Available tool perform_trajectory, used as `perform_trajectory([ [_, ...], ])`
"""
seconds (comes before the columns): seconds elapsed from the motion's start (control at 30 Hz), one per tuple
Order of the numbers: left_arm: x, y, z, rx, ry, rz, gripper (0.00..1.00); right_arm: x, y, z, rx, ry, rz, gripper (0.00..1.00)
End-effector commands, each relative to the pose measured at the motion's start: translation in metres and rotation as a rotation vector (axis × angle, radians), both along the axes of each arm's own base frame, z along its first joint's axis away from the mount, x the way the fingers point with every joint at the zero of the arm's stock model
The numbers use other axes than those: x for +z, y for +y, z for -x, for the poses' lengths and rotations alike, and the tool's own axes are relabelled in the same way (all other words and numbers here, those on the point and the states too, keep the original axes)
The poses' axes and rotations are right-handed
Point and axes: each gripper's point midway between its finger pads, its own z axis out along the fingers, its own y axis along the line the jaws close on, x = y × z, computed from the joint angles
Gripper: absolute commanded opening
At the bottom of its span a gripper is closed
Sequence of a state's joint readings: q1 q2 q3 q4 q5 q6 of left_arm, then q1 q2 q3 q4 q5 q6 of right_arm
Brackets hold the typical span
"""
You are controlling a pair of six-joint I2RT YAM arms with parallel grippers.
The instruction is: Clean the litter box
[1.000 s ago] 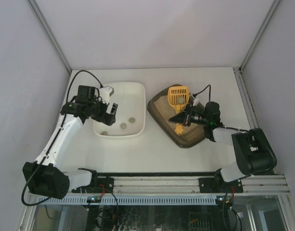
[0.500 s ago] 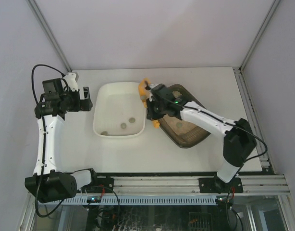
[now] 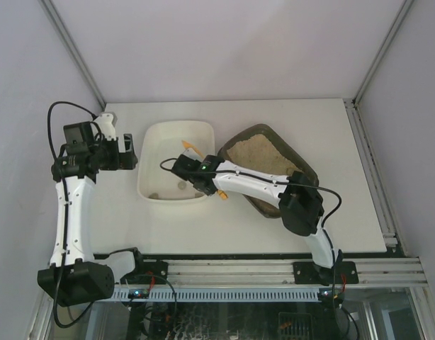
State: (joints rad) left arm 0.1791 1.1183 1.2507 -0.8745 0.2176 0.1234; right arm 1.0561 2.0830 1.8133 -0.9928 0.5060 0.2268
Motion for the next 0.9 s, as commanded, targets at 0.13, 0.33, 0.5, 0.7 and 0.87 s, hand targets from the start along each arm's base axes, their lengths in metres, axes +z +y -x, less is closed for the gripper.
perform_trajectory([
  [0.13, 0.001, -0.013, 0.004, -0.055, -0.015, 0.047, 0.98, 0.07, -0.01, -0.015, -0.036, -0.125, -0.156, 0.0],
  [0.33, 0.004, -0.044, -0.002, -0.161, -0.004, 0.055, 0.97, 0.12, -0.06, -0.01, -0.116, -0.116, -0.476, 0.0],
  [0.5, 0.014, -0.072, -0.016, -0.206, -0.036, 0.072, 0.99, 0.108, -0.137, -0.001, -0.315, 0.019, -0.515, 0.0],
  [0.7, 0.008, -0.13, -0.032, -0.289, -0.011, 0.117, 1.0, 0.081, -0.185, 0.025, -0.478, 0.131, -0.417, 0.0],
  [0.87, 0.02, -0.179, -0.045, -0.203, -0.066, 0.159, 1.0, 0.069, -0.184, 0.042, -0.606, 0.407, -0.513, 0.0],
])
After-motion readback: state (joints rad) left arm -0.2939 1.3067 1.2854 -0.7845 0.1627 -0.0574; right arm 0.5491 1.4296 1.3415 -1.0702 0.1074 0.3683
